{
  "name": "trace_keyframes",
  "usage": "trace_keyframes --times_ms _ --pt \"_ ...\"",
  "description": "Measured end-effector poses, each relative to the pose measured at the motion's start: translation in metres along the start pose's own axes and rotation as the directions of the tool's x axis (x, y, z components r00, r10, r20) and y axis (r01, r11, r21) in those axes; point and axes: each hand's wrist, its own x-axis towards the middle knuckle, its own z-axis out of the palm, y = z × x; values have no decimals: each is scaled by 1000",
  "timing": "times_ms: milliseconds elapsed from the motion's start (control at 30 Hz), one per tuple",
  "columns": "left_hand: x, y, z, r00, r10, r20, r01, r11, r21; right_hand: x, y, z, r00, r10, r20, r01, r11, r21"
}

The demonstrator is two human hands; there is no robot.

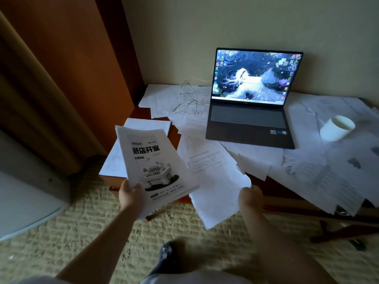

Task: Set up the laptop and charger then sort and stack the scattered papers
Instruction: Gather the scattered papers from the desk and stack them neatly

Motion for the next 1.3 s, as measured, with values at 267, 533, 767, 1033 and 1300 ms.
trace_keyframes --times_ms 267,533,767,1033,1300 --pt "-14 -1 -13 997 64 -32 -61 995 83 3 0 -26 987 98 -126 -71 976 204" --pt "-5 -3 -23 995 41 93 -52 992 114 -2 -27 -18 963 260 77 -261 815 518" --pt "3 9 -4 955 -56 290 68 997 -33 -37 -51 35 938 -48 343 -65 949 309" --pt "42 0 -7 918 -218 331 249 967 -56 -45 -45 80 886 -131 444 131 991 32" --pt "53 1 2 890 -263 374 294 955 -28 -51 -48 97 798 -177 577 295 948 -116"
